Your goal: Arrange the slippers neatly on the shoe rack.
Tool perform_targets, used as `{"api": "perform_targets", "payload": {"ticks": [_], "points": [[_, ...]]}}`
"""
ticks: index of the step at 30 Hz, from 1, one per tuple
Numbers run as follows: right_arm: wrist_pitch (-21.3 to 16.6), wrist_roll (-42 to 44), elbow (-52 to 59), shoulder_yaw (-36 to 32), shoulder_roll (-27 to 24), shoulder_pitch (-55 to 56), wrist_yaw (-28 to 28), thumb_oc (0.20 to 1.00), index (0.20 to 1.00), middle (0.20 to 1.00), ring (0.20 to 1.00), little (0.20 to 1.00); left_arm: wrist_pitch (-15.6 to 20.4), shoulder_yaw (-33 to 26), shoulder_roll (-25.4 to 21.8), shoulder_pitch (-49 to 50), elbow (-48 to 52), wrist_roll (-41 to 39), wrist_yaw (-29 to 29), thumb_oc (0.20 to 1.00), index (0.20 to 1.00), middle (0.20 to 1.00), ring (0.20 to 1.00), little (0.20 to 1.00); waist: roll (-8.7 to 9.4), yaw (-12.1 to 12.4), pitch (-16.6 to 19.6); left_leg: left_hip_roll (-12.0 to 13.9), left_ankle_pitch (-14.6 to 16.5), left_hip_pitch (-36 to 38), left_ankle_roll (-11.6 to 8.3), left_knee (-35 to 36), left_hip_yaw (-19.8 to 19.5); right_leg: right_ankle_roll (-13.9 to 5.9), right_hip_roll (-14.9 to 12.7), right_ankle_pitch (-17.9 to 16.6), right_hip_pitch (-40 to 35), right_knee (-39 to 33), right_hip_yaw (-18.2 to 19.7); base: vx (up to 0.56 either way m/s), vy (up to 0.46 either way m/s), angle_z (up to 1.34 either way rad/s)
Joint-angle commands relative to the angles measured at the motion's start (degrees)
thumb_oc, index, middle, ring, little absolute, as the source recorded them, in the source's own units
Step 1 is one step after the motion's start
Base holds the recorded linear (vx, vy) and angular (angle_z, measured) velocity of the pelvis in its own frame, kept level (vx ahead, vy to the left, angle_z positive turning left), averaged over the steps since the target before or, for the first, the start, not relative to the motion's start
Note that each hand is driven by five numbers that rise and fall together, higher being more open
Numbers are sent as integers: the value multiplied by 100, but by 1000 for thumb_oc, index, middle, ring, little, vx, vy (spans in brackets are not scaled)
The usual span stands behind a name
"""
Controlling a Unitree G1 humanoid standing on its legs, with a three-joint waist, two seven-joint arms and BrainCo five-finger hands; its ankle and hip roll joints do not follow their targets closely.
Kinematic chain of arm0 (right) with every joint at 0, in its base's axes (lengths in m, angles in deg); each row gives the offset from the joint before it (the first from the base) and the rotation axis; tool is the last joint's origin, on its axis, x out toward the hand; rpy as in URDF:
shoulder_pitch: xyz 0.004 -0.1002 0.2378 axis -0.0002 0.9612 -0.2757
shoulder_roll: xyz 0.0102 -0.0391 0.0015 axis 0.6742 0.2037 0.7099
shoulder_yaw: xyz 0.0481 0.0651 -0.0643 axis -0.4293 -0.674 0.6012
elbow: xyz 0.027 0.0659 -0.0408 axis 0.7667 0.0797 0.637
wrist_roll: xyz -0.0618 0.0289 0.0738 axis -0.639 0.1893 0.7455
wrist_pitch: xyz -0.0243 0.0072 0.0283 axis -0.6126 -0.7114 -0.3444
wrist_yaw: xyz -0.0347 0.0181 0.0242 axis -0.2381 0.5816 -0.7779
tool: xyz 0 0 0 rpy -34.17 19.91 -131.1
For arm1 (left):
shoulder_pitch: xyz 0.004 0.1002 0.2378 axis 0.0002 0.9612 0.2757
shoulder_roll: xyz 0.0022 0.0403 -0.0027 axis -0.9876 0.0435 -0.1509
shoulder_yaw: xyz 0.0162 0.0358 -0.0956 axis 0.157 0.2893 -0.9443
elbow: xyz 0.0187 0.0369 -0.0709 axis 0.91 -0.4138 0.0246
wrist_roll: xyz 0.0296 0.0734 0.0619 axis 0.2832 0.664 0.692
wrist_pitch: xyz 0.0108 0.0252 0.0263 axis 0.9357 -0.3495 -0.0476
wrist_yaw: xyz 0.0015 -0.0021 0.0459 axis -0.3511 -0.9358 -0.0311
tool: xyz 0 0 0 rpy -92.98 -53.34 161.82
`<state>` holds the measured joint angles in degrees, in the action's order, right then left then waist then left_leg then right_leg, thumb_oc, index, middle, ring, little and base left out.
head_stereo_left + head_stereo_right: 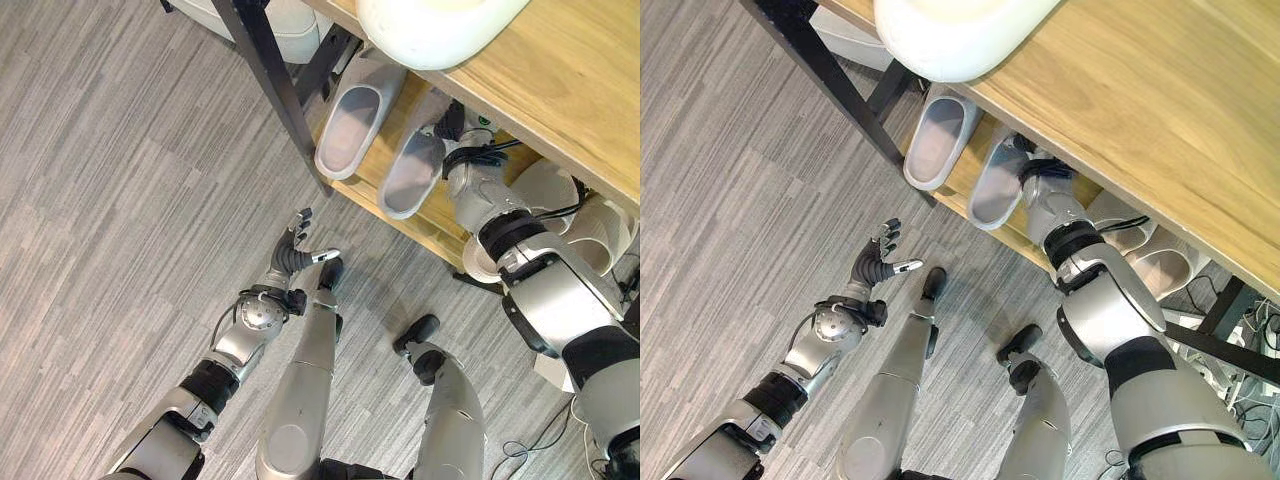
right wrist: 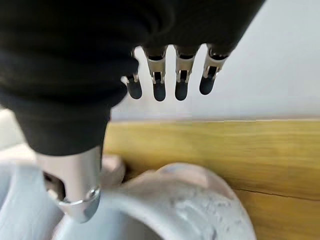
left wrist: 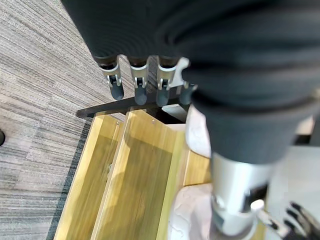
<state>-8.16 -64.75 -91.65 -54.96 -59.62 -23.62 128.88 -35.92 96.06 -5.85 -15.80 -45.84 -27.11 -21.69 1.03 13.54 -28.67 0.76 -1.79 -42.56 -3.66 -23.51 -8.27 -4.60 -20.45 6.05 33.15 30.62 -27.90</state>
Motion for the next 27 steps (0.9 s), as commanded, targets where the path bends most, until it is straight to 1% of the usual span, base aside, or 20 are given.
{"api": "perform_targets", "payload": {"ticks": [1, 2, 3, 4, 5, 6, 7, 8, 9, 11, 15, 17, 18, 19, 24, 27], "points": [[-412, 987, 500, -292, -85, 293, 1034, 1000, 1000, 1000, 1000, 1000, 173, -34, 219, -44, 7, 48, 198, 1000, 1000, 1000, 1000, 1000, 33, 31, 80, -86, 957, 493, 284, 88, 316, -464, 62, 158, -413, 53, 217, -25, 33, -20], [-874, 1936, 724, -1066, 305, 874, 1333, 1000, 1000, 1000, 1000, 1000, 178, 30, 298, -100, -5, 96, 279, 1000, 1000, 1000, 1000, 1000, -35, -55, 70, -84, 966, 566, 307, 132, 342, -466, 57, 161, -458, 34, 239, -24, 24, -19], [-889, 1954, 723, -1075, 305, 888, 1333, 1000, 1000, 1000, 1000, 1000, 178, 42, 288, -96, -5, 95, 281, 1000, 1000, 1000, 1000, 1000, -25, -45, 74, -85, 967, 570, 307, 134, 343, -467, 56, 162, -462, 32, 240, -43, 15, -15], [-1143, 2478, 469, -1221, 480, 973, 1210, 1000, 1000, 1000, 1000, 1000, 171, 86, 301, -129, 10, 101, 273, 1000, 1000, 1000, 1000, 1000, -59, -42, 68, -82, 956, 584, 309, 152, 347, -467, 55, 157, -458, 24, 243, -31, 4, -20], [-1295, 2855, 332, -1295, 593, 1003, 1113, 1000, 1000, 1000, 1000, 1000, 165, 111, 309, -164, 1, 110, 273, 1000, 1000, 1000, 1000, 1000, -77, -41, 62, -83, 949, 583, 307, 155, 348, -463, 58, 155, -455, 17, 250, -31, 4, -24], [-1319, 2880, 306, -1292, 588, 993, 1104, 1000, 1000, 1000, 1000, 1000, 166, 114, 305, -165, -1, 109, 274, 1000, 1000, 1000, 1000, 1000, -72, -38, 62, -83, 949, 584, 306, 156, 349, -462, 59, 155, -455, 16, 251, -29, -9, -18], [-1644, 3738, 84, -1429, 807, 990, 830, 1000, 1000, 1000, 1000, 1000, 108, 170, 321, -197, -40, 96, 260, 1000, 1000, 1000, 1000, 1000, -93, -22, 49, -84, 937, 582, 304, 168, 340, -465, 57, 148, -443, 13, 246, -25, -9, -4], [-1765, 4135, -72, -1472, 890, 979, 654, 1000, 1000, 1000, 1000, 1000, 65, 190, 316, -207, -46, 88, 250, 1000, 1000, 1000, 1000, 1000, -105, -3, 39, -89, 931, 575, 302, 168, 335, -463, 55, 148, -436, 24, 243, -35, -17, 5], [-1869, 4580, -300, -1404, 1008, 941, 321, 1000, 1000, 1000, 1000, 1000, -7, 234, 318, -217, -40, 80, 206, 1000, 1000, 1000, 1000, 1000, -120, 27, 22, -96, 923, 562, 299, 174, 328, -458, 47, 150, -441, 21, 231, -20, -13, 6], [-1924, 5053, -507, -1310, 1152, 874, 0, 1000, 1000, 1000, 1000, 1000, -77, 295, 325, -214, -16, 65, 153, 1000, 1000, 1000, 1000, 1000, -165, 90, 8, -110, 910, 545, 296, 170, 309, -460, 38, 174, -452, 47, 191, -2, -24, 4], [-1994, 5644, -802, -1139, 1325, 602, -406, 1000, 1000, 1000, 1000, 1000, -143, 381, 300, -165, -22, 72, 75, 1000, 1000, 1000, 1000, 1000, -236, 236, -6, -171, 869, 599, 281, 274, 234, -480, 7, 181, -513, 71, 83, 25, -35, 19], [-1987, 5748, -818, -1079, 1352, 496, -484, 1000, 1000, 1000, 1000, 1000, -162, 399, 291, -172, -29, 69, 56, 1000, 1000, 1000, 1000, 1000, -251, 286, -16, -179, 861, 615, 279, 291, 220, -481, 6, 179, -531, 70, 54, 27, -24, 15], [-2063, 6054, -771, -1076, 1436, 355, -570, 1000, 1000, 1000, 1000, 1000, -188, 425, 299, -207, -67, 57, 59, 1000, 1000, 1000, 1000, 1000, -264, 359, -27, -186, 853, 618, 277, 305, 196, -492, -4, 180, -552, 69, 22, 25, -22, 14], [-2066, 6061, -776, -1076, 1434, 351, -575, 1000, 1000, 1000, 1000, 1000, -188, 425, 298, -209, -67, 56, 59, 1000, 1000, 1000, 1000, 1000, -264, 359, -30, -186, 852, 620, 277, 306, 194, -493, -4, 180, -555, 68, 20, 35, -39, 15], [-2282, 6753, -750, -1221, 1450, -26, -718, 1000, 1000, 1000, 1000, 1000, -221, 510, 303, -267, -133, -24, 7, 1000, 1000, 1000, 1000, 1000, -306, 470, -25, -223, 832, 662, 270, 359, 162, -515, -22, 180, -615, 51, -51, 17, -13, 4], [-2323, 6922, -863, -1262, 1315, -372, -646, 1000, 1000, 1000, 1000, 1000, -245, 556, 287, -272, -180, -60, -20, 1000, 1000, 1000, 1000, 1000, -299, 496, 10, -238, 823, 734, 267, 424, 165, -520, -25, 160, -664, 26, -48, 14, -2, 2]]}}
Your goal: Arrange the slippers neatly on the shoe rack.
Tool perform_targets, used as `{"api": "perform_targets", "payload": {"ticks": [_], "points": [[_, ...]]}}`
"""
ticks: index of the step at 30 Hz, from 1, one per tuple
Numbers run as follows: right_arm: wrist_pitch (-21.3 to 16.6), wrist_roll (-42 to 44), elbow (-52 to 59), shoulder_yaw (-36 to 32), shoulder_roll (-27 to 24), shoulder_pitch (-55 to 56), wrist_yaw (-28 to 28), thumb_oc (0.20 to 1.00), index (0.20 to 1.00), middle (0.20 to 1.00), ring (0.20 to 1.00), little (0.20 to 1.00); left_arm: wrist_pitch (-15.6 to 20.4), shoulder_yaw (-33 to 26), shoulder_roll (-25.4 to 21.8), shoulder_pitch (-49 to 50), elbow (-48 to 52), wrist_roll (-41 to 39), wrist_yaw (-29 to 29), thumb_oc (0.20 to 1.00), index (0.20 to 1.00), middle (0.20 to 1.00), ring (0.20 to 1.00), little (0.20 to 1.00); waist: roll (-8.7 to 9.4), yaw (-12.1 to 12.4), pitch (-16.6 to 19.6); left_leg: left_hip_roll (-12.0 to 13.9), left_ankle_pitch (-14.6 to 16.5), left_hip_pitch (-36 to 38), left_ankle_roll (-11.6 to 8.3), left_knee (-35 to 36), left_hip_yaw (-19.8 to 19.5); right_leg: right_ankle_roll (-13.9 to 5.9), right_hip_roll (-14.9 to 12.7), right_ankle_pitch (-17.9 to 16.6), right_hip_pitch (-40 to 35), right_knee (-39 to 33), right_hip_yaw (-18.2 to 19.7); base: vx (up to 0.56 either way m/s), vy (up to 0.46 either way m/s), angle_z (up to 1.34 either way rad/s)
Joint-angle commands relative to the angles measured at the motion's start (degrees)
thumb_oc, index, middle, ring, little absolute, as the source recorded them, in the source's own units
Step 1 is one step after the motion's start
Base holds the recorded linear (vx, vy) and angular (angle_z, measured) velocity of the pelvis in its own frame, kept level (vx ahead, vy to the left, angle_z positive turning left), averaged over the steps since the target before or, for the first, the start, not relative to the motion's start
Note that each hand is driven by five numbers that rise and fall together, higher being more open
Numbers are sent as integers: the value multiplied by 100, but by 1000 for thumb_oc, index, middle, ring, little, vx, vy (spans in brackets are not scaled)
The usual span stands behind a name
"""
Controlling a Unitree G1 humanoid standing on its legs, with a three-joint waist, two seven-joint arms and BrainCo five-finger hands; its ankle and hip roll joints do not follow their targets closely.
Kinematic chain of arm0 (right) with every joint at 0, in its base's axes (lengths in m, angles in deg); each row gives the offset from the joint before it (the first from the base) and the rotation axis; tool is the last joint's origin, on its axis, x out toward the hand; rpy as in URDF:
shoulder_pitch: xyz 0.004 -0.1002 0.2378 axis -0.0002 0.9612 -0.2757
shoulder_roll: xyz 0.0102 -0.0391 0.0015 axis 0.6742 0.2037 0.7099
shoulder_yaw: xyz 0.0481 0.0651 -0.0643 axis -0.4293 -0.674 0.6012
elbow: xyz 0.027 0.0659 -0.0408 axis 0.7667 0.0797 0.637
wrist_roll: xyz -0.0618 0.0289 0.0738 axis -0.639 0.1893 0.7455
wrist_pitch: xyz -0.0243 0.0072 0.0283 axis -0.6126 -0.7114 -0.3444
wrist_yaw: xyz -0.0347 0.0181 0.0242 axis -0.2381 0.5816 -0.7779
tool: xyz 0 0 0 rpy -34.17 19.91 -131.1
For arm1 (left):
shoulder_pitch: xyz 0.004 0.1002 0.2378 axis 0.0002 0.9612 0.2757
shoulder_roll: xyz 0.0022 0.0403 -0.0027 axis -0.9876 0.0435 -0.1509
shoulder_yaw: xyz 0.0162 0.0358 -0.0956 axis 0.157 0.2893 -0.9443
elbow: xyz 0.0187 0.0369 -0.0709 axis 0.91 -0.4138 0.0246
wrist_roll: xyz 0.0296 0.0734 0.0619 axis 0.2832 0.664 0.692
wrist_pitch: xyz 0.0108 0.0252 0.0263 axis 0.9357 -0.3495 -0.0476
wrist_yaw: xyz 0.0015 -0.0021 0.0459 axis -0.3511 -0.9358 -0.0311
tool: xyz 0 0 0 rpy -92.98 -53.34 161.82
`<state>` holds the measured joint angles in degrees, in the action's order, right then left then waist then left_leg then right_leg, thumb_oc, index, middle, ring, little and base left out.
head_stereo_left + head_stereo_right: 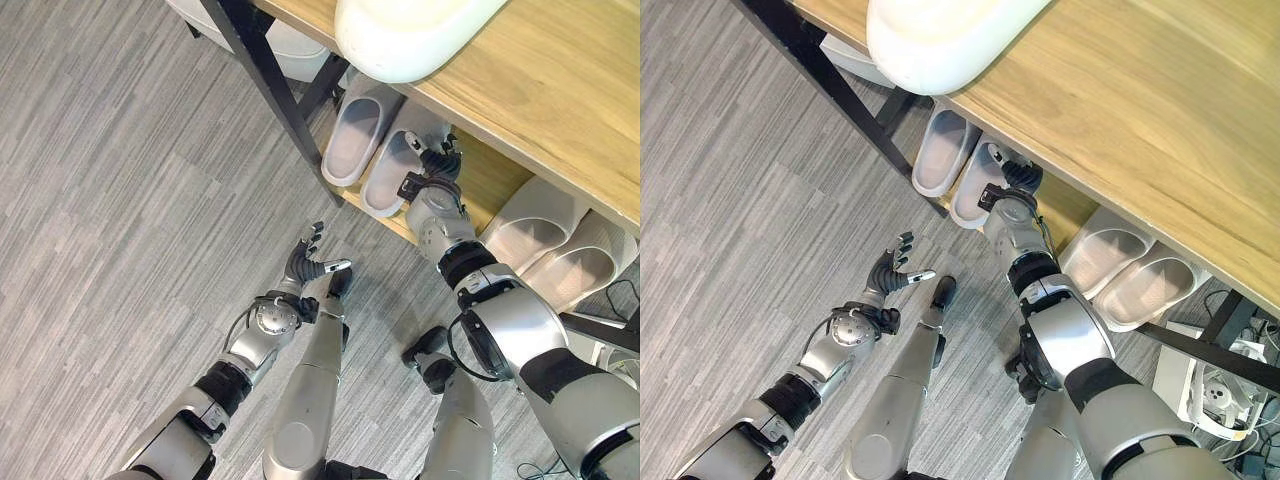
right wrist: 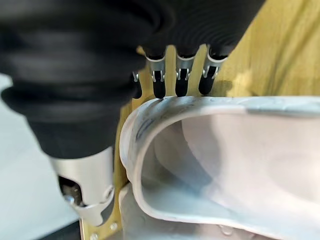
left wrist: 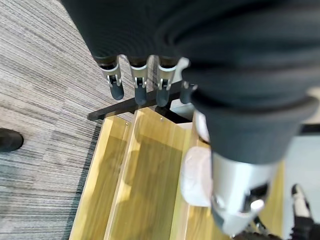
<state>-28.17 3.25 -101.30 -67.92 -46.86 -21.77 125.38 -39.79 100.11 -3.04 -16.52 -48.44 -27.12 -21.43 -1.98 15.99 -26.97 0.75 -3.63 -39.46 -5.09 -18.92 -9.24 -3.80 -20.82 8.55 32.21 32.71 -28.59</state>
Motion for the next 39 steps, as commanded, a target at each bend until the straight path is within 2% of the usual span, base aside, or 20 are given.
{"api": "perform_targets", "payload": {"ticks": [1, 4, 7, 9, 12, 13, 15, 16, 17, 18, 20, 23, 24, 25, 26, 30, 33, 35, 36, 39], "points": [[-332, 178, 51, 2, -47, -624, -242, 1000, 1000, 1000, 1000, 1000, 111, 163, 3, -205, 50, -48, -36, 1000, 1000, 1000, 1000, 1000, 8, 241, -139, -232, 1003, 468, 407, -4, 285, -603, 13, -103, -590, -198, 35, 9, 4, 3], [-321, 101, 225, 2, -159, -419, -136, 1000, 1000, 1000, 1000, 1000, 79, 124, 1, -171, -10, -13, -31, 1000, 1000, 1000, 1000, 1000, 49, 146, -109, -195, 1004, 620, 399, 51, 367, -595, 43, -143, -671, -265, 134, -12, -4, -3], [53, -740, 604, 227, -116, 446, -248, 1000, 1000, 1000, 1000, 1000, 115, -18, -5, -8, -133, 88, -82, 1000, 1000, 1000, 1000, 1000, 157, -57, -21, -116, 965, 977, 375, 224, 510, -578, 138, -269, -918, -585, 266, -34, -39, -14], [352, -1448, 830, 466, -40, 1241, -589, 1000, 1000, 1000, 1000, 1000, 120, -198, -61, 284, -216, 154, -188, 1000, 1000, 1000, 1000, 1000, 268, -222, 184, -8, 853, 1405, 322, 558, 635, -575, 261, -436, -1282, -1011, 314, 9, -106, -64], [493, -2141, 1719, 873, 68, 2618, -1069, 1000, 1000, 1000, 1000, 1000, 82, -460, 18, 683, -435, 266, -337, 1000, 1000, 1000, 1000, 1000, 442, -479, 583, 190, 634, 2114, 243, 1140, 807, -605, 394, -677, -1927, -1707, 326, 49, -87, -62], [510, -2536, 2240, 1105, -13, 3259, -1391, 1000, 1000, 1000, 1000, 1000, 76, -589, 72, 852, -467, 324, -415, 1000, 1000, 1000, 1000, 1000, 497, -615, 781, 249, 372, 2336, 235, 1414, 884, -564, 433, -891, -2161, -2073, 283, 50, -66, -40], [270, -3343, 3280, 1397, -557, 4505, -2130, 1000, 1000, 1000, 1000, 1000, 185, -903, 55, 1203, -586, 500, -674, 1000, 1000, 1000, 1000, 1000, 558, -815, 1201, 381, 114, 2948, 75, 1981, 1128, -650, 608, -1052, -2711, -2754, 272, 103, -105, -40], [214, -3605, 3438, 1428, -729, 4822, -2281, 1000, 1000, 1000, 1000, 1000, 228, -967, 24, 1312, -611, 609, -748, 1000, 1000, 1000, 1000, 1000, 538, -871, 1305, 411, 44, 3117, 21, 2150, 1190, -667, 652, -1086, -2857, -2926, 287, 159, -77, -50], [145, -4184, 3724, 1395, -1106, 5581, -2674, 1000, 1000, 1000, 1000, 1000, 246, -1006, -135, 1563, -527, 1001, -1048, 1000, 1000, 1000, 1000, 1000, 455, -1030, 1566, 444, -29, 3394, -35, 2379, 1305, -699, 721, -1159, -3104, -3239, 328, 138, -51, -61], [101, -4123, 3928, 1302, -1320, 6164, -3096, 1000, 1000, 1000, 1000, 1000, 230, -951, -399, 1703, -328, 1516, -1357, 1000, 1000, 1000, 1000, 1000, 402, -1154, 1687, 480, 0, 3522, -102, 2392, 1408, -704, 758, -1168, -3264, -3413, 388, 127, -43, -33], [103, -4022, 3980, 1119, -1520, 6873, -3587, 1000, 1000, 1000, 1000, 1000, 222, -804, -768, 1884, 46, 2205, -1816, 1000, 1000, 1000, 1000, 1000, 311, -1319, 1863, 520, 78, 3693, -149, 2392, 1569, -728, 805, -1224, -3404, -3647, 481, 96, -21, -32], [171, -4065, 3796, 919, -1585, 7326, -3839, 1000, 1000, 1000, 1000, 1000, 223, -577, -1112, 1941, 540, 2753, -2317, 1000, 1000, 1000, 1000, 1000, 253, -1472, 1985, 552, 126, 3842, -159, 2392, 1746, -743, 822, -1272, -3443, -3737, 628, 90, -16, -41], [205, -4010, 3596, 788, -1607, 7549, -3974, 1000, 1000, 1000, 1000, 1000, 295, -331, -1381, 1834, 1100, 2857, -2784, 1000, 1000, 1000, 1000, 1000, 198, -1618, 2064, 585, 161, 3927, -160, 2392, 1859, -754, 828, -1281, -3430, -3756, 736, 59, -30, -58], [202, -4009, 3594, 779, -1604, 7551, -3978, 1000, 1000, 1000, 1000, 1000, 285, -328, -1389, 1833, 1115, 2851, -2795, 1000, 1000, 1000, 1000, 1000, 199, -1604, 2063, 587, 164, 3930, -161, 2392, 1865, -754, 830, -1281, -3429, -3756, 742, 84, -48, -62], [212, -3876, 3286, 852, -1541, 7533, -4108, 1000, 1000, 1000, 1000, 1000, 352, 205, -1557, 1297, 1795, 2774, -3289, 1000, 1000, 1000, 1000, 1000, 137, -1716, 2124, 614, 229, 4027, -174, 2392, 1944, -767, 857, -1251, -3466, -3762, 834, 35, -27, -49], [188, -3749, 3086, 930, -1422, 7396, -4110, 1000, 1000, 1000, 1000, 1000, 392, 645, -1599, 635, 2394, 2540, -3566, 1000, 1000, 1000, 1000, 1000, 123, -1788, 2188, 617, 227, 4045, -164, 2392, 2000, -767, 863, -1268, -3456, -3771, 877, 23, -26, -17], [162, -3655, 2995, 1073, -1302, 7101, -4039, 1000, 1000, 1000, 1000, 1000, 383, 899, -1414, -60, 2836, 1929, -3661, 1000, 1000, 1000, 1000, 1000, 107, -1848, 2244, 635, 241, 4086, -170, 2392, 2037, -767, 874, -1268, -3472, -3771, 922, 15, -21, -11], [161, -3625, 2996, 1132, -1239, 6976, -4005, 1000, 1000, 1000, 1000, 1000, 350, 878, -1279, -224, 2934, 1471, -3637, 1000, 1000, 1000, 1000, 1000, 107, -1861, 2265, 635, 244, 4107, -173, 2392, 2056, -763, 877, -1273, -3478, -3771, 932, 0, 0, 0], [168, -3623, 2940, 1180, -1201, 6876, -3971, 1000, 1000, 1000, 1000, 1000, 306, 737, -1186, -315, 3056, 932, -3601, 1000, 1000, 1000, 1000, 1000, 107, -1845, 2282, 628, 251, 4133, -168, 2392, 2064, -752, 876, -1275, -3500, -3771, 928, 0, 0, 0], [189, -3618, 3006, 1218, -1141, 6852, -3959, 1000, 1000, 1000, 1000, 1000, 336, 200, -1120, -270, 3388, 154, -3404, 1000, 1000, 1000, 1000, 1000, 124, -1804, 2299, 628, 258, 4160, -174, 2392, 2047, -734, 865, -1266, -3550, -3771, 900, 13, -5, 3]]}}
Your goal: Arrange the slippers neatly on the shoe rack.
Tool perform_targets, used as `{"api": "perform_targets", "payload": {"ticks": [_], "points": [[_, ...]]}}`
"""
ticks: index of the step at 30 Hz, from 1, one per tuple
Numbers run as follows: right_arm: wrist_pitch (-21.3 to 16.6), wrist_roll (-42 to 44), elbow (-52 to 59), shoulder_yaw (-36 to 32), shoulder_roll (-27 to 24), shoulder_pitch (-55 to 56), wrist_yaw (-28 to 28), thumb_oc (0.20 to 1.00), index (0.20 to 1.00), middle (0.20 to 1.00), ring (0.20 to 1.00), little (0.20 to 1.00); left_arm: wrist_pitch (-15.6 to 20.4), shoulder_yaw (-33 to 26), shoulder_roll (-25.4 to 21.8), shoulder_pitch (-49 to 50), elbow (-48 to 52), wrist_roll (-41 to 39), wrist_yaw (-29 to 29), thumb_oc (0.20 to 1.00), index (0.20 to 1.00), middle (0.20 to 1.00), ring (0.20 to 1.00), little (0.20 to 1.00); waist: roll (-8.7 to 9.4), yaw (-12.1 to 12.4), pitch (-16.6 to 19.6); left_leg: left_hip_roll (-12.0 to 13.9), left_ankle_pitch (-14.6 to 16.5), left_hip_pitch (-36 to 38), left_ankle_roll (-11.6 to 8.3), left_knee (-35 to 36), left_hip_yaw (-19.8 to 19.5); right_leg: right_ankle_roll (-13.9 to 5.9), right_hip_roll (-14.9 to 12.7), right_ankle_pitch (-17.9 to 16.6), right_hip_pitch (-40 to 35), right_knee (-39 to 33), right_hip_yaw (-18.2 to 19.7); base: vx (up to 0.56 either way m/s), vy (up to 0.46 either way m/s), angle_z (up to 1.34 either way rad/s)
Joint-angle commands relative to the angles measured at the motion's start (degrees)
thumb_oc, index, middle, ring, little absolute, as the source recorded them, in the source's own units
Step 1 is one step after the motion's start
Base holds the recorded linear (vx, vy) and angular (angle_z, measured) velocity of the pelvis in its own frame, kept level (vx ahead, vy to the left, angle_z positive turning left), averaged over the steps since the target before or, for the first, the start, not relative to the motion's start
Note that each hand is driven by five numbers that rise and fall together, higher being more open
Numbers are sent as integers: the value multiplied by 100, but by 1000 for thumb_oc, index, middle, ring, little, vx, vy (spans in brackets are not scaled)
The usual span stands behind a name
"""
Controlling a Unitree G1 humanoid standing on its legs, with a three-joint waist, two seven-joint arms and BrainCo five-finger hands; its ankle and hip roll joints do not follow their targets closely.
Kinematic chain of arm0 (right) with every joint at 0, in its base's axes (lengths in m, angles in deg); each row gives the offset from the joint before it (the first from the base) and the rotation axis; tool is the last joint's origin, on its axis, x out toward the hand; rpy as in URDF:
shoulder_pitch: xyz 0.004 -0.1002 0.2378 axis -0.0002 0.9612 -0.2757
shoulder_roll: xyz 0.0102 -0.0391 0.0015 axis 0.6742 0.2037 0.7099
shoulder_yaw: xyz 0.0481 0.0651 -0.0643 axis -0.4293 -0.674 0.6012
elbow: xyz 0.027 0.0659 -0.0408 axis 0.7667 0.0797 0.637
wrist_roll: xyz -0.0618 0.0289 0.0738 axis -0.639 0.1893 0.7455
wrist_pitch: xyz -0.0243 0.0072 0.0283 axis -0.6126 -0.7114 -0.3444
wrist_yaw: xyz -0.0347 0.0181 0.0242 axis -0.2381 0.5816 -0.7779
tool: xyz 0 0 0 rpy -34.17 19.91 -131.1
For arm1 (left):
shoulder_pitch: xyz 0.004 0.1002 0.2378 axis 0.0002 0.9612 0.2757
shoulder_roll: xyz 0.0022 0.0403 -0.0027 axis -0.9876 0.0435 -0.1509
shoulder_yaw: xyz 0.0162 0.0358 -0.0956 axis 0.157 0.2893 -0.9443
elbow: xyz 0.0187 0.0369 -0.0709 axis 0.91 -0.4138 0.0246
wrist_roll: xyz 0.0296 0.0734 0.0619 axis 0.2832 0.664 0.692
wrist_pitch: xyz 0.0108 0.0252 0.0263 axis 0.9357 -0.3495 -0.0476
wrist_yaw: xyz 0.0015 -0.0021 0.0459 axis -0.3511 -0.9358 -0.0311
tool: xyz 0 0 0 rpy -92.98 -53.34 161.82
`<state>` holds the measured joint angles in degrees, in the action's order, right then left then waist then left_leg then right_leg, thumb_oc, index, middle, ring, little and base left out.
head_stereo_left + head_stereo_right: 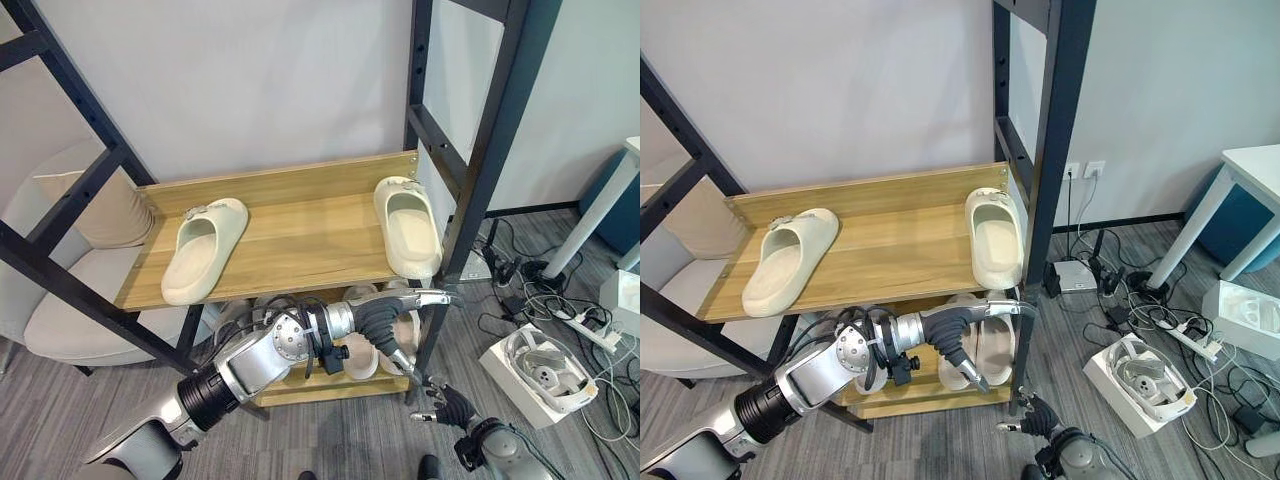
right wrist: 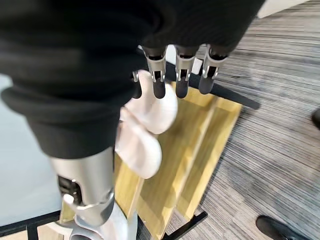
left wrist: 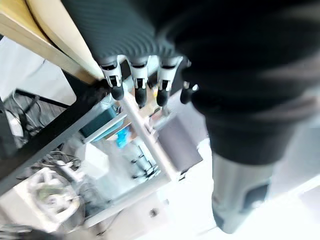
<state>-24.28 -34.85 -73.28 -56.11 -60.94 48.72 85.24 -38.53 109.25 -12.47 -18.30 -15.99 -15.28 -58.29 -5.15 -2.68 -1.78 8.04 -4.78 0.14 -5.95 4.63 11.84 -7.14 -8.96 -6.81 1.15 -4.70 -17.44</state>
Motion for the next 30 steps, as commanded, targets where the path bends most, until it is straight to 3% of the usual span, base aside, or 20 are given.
{"api": "perform_targets", "payload": {"ticks": [1, 4, 5, 6, 7, 8, 9, 11, 15, 24, 30], "points": [[-200, 180, 268, 48, 276, -190, 57, 1000, 1000, 1000, 1000, 1000, 267, -980, -107, -42, 190, -1227, 428, 1000, 1000, 1000, 1000, 1000, 453, 77, -222, -101, 374, 206, -92, 37, -62, -394, -323, 275, -463, -30, -227, 17, -16, 7], [-206, 145, 512, 48, 331, -125, 53, 1000, 1000, 1000, 1000, 1000, 543, -2108, 239, 159, 329, -1348, 1090, 1000, 1000, 1000, 1000, 1000, 519, 148, -225, -100, 385, 233, -109, 37, -113, -361, -314, 308, -528, -30, -276, 35, -37, 15], [-225, 103, 539, 54, 386, -106, 63, 1000, 1000, 1000, 1000, 1000, 742, -2704, 248, 136, 192, -556, 1755, 1000, 1000, 1000, 1000, 1000, 541, 192, -229, -83, 417, 268, -129, 37, -126, -350, -302, 351, -582, -30, -289, 20, -24, 10], [-226, 104, 537, 56, 385, -112, 64, 1000, 1000, 1000, 1000, 1000, 741, -2706, 250, 135, 194, -544, 1765, 1000, 1000, 1000, 1000, 1000, 544, 184, -227, -90, 395, 248, -122, 37, -131, -346, -309, 334, -566, -30, -293, 37, -23, 5], [-252, 82, 528, 60, 406, -110, 64, 1000, 1000, 1000, 1000, 1000, 814, -2959, 220, 49, 76, 15, 2143, 1000, 1000, 1000, 1000, 1000, 555, 196, -216, -90, 404, 261, -131, 37, -138, -345, -306, 346, -586, -30, -300, 29, -15, 14], [-334, 60, 499, 98, 448, -130, 119, 1000, 1000, 1000, 1000, 1000, 712, -3283, 100, -140, -346, 1403, 3082, 1000, 1000, 1000, 1000, 1000, 567, 205, -204, -83, 414, 276, -141, 37, -132, -340, -298, 362, -605, -30, -305, 77, -19, 13], [-408, 68, 481, 119, 443, -155, 153, 1000, 1000, 1000, 1000, 1000, 492, -3488, -295, -374, -765, 2776, 3667, 1000, 1000, 1000, 1000, 1000, 556, 209, -164, -74, 429, 283, -151, 37, -127, -355, -308, 372, -613, -30, -315, 74, -11, 14], [-432, 112, 503, 149, 439, -102, 117, 1000, 1000, 1000, 1000, 1000, 300, -3570, -687, -482, -1133, 3547, 4117, 1000, 1000, 1000, 1000, 1000, 543, 194, -134, -82, 448, 309, -151, 37, -109, -369, -319, 382, -621, -30, -316, 67, 6, -5], [-443, 156, 500, 68, 373, 44, 81, 1000, 1000, 1000, 1000, 1000, -80, -3741, -1402, -219, -1485, 4519, 4302, 1000, 1000, 1000, 1000, 1000, 500, 237, -122, -106, 454, 323, -143, 37, -77, -400, -336, 374, -617, -30, -315, 35, 6, -3], [-441, 135, 511, -37, 341, 188, 114, 1000, 1000, 1000, 1000, 1000, -391, -3691, -1792, 19, -2201, 4889, 4185, 1000, 1000, 1000, 1000, 1000, 475, 217, -133, -127, 457, 289, -114, 37, -40, -421, -346, 342, -549, -30, -270, 12, 2, -4], [-406, 112, 474, -148, 337, 320, 95, 1000, 1000, 1000, 1000, 1000, -385, -3996, -2137, 492, -2227, 4900, 3985, 1000, 1000, 1000, 1000, 1000, 457, 223, -143, -123, 473, 304, -103, 37, 19, -423, -350, 337, -524, -30, -226, 11, 1, -8]]}}
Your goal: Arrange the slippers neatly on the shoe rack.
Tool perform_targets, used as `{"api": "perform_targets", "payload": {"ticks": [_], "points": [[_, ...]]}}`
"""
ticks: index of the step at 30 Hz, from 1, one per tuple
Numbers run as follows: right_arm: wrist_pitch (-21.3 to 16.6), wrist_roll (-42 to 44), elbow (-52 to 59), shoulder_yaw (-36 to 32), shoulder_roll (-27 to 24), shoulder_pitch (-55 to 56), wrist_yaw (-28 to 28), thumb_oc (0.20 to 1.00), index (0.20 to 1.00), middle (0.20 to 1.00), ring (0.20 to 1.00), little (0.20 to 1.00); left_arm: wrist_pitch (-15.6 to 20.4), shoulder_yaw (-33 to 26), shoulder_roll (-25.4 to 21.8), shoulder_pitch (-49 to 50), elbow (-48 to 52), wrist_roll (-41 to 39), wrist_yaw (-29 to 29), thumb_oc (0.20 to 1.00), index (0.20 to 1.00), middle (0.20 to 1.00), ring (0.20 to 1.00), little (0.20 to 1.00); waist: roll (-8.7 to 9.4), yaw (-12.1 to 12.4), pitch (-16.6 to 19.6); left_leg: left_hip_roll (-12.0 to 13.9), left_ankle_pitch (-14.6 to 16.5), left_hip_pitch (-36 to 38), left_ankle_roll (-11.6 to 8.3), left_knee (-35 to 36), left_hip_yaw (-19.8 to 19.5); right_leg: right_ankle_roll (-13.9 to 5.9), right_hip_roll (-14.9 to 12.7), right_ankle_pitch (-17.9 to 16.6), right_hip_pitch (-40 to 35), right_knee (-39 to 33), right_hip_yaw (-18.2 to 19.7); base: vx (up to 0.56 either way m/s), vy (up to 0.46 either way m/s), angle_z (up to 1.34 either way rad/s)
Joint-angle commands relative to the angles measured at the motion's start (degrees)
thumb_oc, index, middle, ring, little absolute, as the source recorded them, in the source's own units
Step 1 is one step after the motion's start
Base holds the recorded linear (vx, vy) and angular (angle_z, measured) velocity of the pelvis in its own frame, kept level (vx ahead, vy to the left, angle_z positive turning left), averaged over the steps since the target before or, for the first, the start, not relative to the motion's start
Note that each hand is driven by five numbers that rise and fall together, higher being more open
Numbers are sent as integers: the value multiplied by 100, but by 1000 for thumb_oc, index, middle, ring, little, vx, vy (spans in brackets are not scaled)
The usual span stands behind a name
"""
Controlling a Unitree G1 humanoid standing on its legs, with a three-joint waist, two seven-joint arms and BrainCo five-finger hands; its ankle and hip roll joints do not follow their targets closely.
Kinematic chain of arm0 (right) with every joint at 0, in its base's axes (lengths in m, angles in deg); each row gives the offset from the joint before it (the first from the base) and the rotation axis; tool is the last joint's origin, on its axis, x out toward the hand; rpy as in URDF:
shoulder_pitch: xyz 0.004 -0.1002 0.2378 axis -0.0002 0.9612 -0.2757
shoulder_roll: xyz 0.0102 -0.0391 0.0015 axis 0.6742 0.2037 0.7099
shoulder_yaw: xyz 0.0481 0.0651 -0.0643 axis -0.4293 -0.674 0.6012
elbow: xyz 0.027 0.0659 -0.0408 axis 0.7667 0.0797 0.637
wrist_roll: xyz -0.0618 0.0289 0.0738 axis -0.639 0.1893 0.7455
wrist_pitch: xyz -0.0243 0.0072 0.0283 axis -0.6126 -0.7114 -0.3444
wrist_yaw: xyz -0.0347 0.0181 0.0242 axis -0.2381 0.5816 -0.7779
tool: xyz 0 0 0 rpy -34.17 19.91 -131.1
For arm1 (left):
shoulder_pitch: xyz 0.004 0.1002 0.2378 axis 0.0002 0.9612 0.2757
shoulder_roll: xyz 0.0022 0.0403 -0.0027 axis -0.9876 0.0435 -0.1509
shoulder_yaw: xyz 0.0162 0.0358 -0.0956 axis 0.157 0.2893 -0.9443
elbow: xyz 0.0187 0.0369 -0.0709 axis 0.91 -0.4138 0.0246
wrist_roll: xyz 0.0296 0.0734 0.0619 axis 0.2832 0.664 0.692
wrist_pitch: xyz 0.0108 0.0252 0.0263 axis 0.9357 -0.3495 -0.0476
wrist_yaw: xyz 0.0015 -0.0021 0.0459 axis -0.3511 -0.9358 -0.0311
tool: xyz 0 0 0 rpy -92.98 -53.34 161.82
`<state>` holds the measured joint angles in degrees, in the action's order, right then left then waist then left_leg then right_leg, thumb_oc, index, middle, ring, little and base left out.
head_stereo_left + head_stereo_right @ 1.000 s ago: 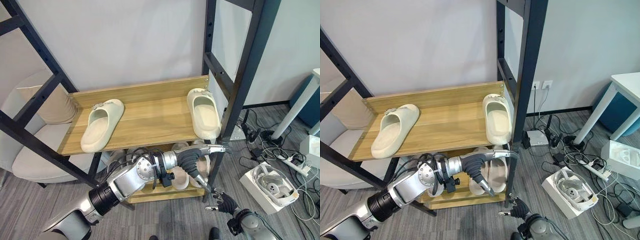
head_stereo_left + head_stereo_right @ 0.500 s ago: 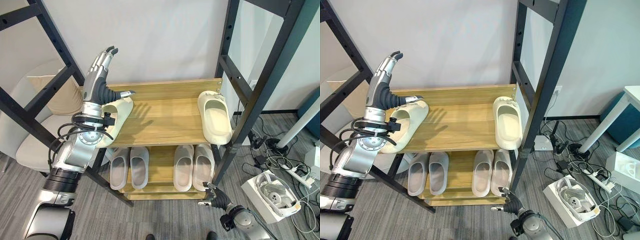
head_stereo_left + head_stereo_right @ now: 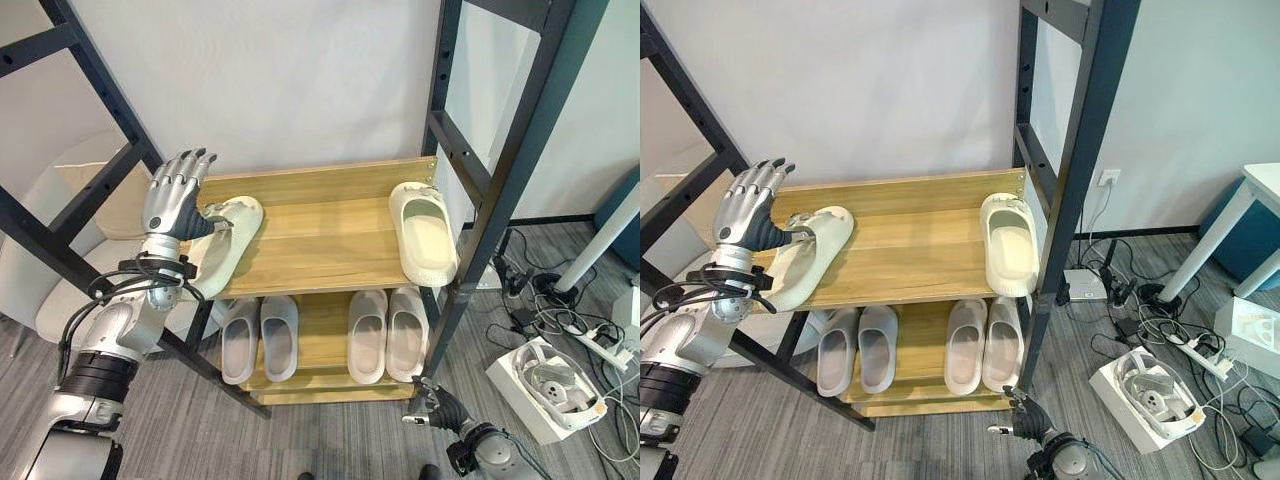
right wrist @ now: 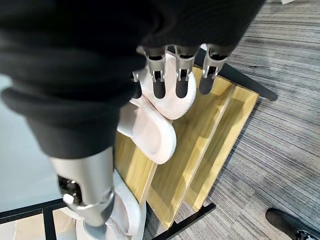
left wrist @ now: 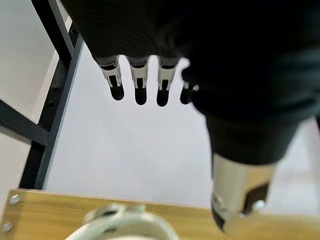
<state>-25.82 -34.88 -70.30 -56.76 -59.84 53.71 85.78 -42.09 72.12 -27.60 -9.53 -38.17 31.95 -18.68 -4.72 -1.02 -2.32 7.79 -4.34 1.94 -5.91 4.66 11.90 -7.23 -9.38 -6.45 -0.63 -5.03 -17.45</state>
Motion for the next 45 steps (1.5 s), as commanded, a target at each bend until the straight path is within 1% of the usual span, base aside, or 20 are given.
{"api": "perform_targets", "payload": {"ticks": [1, 3, 7, 8, 9, 11, 12, 15, 18, 21, 22, 23, 29, 36, 39, 41, 45], "points": [[-256, 116, 175, -100, 225, -169, 38, 1000, 1000, 1000, 1000, 1000, -38, -296, -672, -325, -46, 222, 8, 1000, 1000, 1000, 1000, 1000, 412, 59, -91, -97, 427, 123, -107, 34, 15, -416, -306, 301, -343, 3, -227, 0, 0, 0], [-261, 104, 213, -121, 189, -122, 29, 1000, 1000, 1000, 1000, 1000, -139, -265, -841, -293, -288, 367, -13, 1000, 1000, 1000, 1000, 1000, 403, 34, -109, -93, 426, 119, -103, 34, 32, -423, -295, 297, -328, 3, -220, 0, 0, 0], [-274, 102, 251, -120, 145, -100, 43, 1000, 1000, 1000, 1000, 1000, -238, -30, -938, -497, -600, 524, 44, 1000, 1000, 1000, 1000, 1000, 406, 16, -130, -90, 421, 105, -101, 34, 46, -432, -290, 289, -300, 3, -211, 0, 0, 0], [-285, 104, 269, -117, 125, -103, 47, 1000, 1000, 1000, 1000, 1000, -283, 74, -972, -593, -696, 601, 43, 1000, 1000, 1000, 1000, 1000, 410, 1, -138, -91, 424, 101, -99, 34, 53, -437, -287, 285, -288, 3, -200, 17, 4, -5], [-311, 96, 342, -106, 75, -68, 75, 1000, 1000, 1000, 1000, 1000, -398, 378, -1021, -883, -1012, 755, 44, 1000, 1000, 1000, 1000, 1000, 418, -56, -156, -80, 430, 87, -97, 34, 75, -453, -287, 277, -251, 3, -185, 15, 5, -7], [-316, 93, 354, -110, 48, -61, 91, 1000, 1000, 1000, 1000, 1000, -430, 522, -1015, -1019, -1143, 782, 38, 1000, 1000, 1000, 1000, 1000, 425, -65, -167, -77, 428, 81, -94, 34, 79, -457, -285, 271, -234, 3, -172, 10, 6, -4], [-316, 99, 366, -112, 14, -55, 114, 1000, 1000, 1000, 1000, 1000, -507, 755, -991, -1276, -1351, 838, 38, 1000, 1000, 1000, 1000, 1000, 431, -97, -188, -83, 426, 57, -89, 34, 88, -463, -284, 259, -192, 3, -145, 6, 7, -4], [-315, 99, 381, -119, -7, -57, 144, 1000, 1000, 1000, 1000, 1000, -573, 987, -918, -1535, -1565, 833, 41, 1000, 1000, 1000, 1000, 1000, 441, -122, -213, -84, 422, 29, -82, 34, 106, -470, -288, 243, -149, 3, -121, 3, 10, -8], [-314, 106, 420, -114, -41, -69, 243, 1000, 1000, 1000, 1000, 1000, -757, 1433, -669, -2088, -2014, 850, 97, 1000, 1000, 1000, 1000, 1000, 448, -223, -301, -107, 415, -73, -58, 34, 148, -494, -302, 191, 20, 3, -29, -3, 14, -10], [-319, 113, 442, -122, -54, -73, 266, 1000, 1000, 1000, 1000, 1000, -806, 1537, -574, -2243, -2157, 822, 131, 1000, 1000, 1000, 1000, 1000, 448, -237, -316, -109, 412, -97, -52, 34, 161, -498, -306, 181, 61, 3, -7, -6, 8, -6], [-321, 123, 445, -122, -60, -73, 279, 1000, 1000, 1000, 1000, 1000, -835, 1582, -516, -2323, -2220, 802, 155, 736, 736, 736, 736, 736, 449, -255, -327, -113, 409, -109, -49, 34, 168, -500, -302, 177, 81, 3, 4, -6, 5, -3], [-314, 123, 463, -120, -75, -71, 308, 1000, 1000, 1000, 1000, 1000, -844, 1667, -449, -2444, -2302, 749, 158, 200, 200, 200, 200, 200, 450, -283, -334, -115, 413, -120, -43, 34, 175, -502, -300, 171, 106, 3, 25, 0, 0, 0], [-322, 162, 471, -90, -40, -6, 306, 1000, 1000, 1000, 1000, 1000, -776, 1749, -337, -2531, -2330, 599, 155, 200, 200, 200, 200, 200, 455, -331, -304, -101, 432, -68, -44, 34, 232, -490, -275, 184, 106, 3, 79, 11, -9, -8], [-334, 201, 502, -83, -16, -3, 315, 1000, 1000, 1000, 1000, 1000, -628, 1679, -226, -2531, -1873, 547, 296, 200, 200, 200, 200, 200, 446, -342, -277, -82, 444, -15, -53, 34, 223, -479, -263, 218, 51, 3, 77, 0, 0, 0], [-327, 215, 500, -47, -17, -24, 324, 1000, 1000, 1000, 1000, 1000, -603, 1793, -129, -2737, -1780, 529, 340, 200, 200, 200, 200, 200, 432, -363, -254, -79, 452, 13, -55, 34, 232, -472, -245, 232, 36, 3, 90, -7, -25, -1], [-307, 231, 474, -25, -23, -35, 326, 1000, 1000, 1000, 1000, 1000, -634, 2071, 39, -3099, -1780, 611, 253, 200, 200, 200, 200, 200, 410, -401, -228, -67, 446, 24, -59, 34, 234, -469, -238, 240, 22, 3, 79, -13, -40, -3], [-287, 260, 457, 18, -60, -71, 336, 1000, 1000, 1000, 1000, 1000, -710, 2639, 427, -3783, -2208, 737, 159, 200, 200, 200, 200, 200, 387, -501, -190, -53, 433, 53, -64, 34, 244, -461, -211, 257, -1, 3, 96, -4, -47, 0]]}}
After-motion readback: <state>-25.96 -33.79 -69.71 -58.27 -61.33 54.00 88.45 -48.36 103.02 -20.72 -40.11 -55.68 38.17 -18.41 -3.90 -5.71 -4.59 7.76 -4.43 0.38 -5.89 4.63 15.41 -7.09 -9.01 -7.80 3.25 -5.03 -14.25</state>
